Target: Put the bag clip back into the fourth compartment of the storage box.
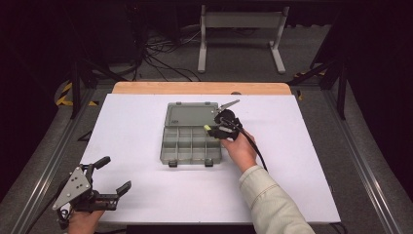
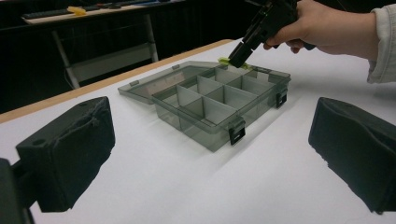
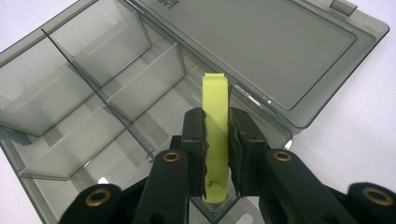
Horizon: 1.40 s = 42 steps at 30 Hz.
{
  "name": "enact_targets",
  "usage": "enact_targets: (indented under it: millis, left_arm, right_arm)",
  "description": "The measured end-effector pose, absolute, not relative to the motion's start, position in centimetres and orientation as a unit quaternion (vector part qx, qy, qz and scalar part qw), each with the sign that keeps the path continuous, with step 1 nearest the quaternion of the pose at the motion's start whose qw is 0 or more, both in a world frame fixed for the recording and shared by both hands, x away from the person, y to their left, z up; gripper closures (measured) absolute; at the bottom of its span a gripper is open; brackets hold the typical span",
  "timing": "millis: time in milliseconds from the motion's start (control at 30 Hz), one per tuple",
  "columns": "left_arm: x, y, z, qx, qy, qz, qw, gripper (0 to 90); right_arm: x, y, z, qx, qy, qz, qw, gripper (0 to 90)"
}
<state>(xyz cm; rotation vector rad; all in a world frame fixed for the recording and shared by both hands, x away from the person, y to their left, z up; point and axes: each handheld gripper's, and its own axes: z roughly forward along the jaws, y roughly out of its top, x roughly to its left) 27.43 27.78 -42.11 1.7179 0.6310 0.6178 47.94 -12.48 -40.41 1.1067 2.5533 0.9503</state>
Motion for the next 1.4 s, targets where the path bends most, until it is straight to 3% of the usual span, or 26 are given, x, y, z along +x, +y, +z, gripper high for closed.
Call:
enact_targets:
  millis: [533,767,800,1033,1167,1400]
  left_arm:
    - [27.4,27.7,-42.1,0.733,0.268,0.263,0.567,1.1]
    - [27.4,27.7,-42.1,0.733,0.268,0.262,0.568,1.1]
    - [27.4,27.7,-42.1,0.733,0.268,0.262,0.568,1.1]
    - [27.4,27.6,-42.1,0.734,0.268,0.261,0.567,1.1]
    - [27.5,27.6,-42.1,0.731,0.269,0.261,0.571,1.1]
    - [27.4,27.7,-42.1,0.729,0.270,0.262,0.571,1.1]
  right_arm:
    - [47.9,-12.8,-40.7,0.385,0.861,0.320,0.090,76.2]
    - [47.7,-12.9,-40.3,0.379,0.859,0.335,0.085,64.0]
    - [47.5,-12.9,-40.0,0.375,0.859,0.339,0.085,58.0]
    - [46.7,-13.3,-38.6,0.362,0.851,0.369,0.088,42.7]
    - [45.7,-13.7,-37.3,0.352,0.849,0.381,0.101,26.0]
    - [43.7,-14.1,-35.5,0.331,0.847,0.400,0.117,17.1]
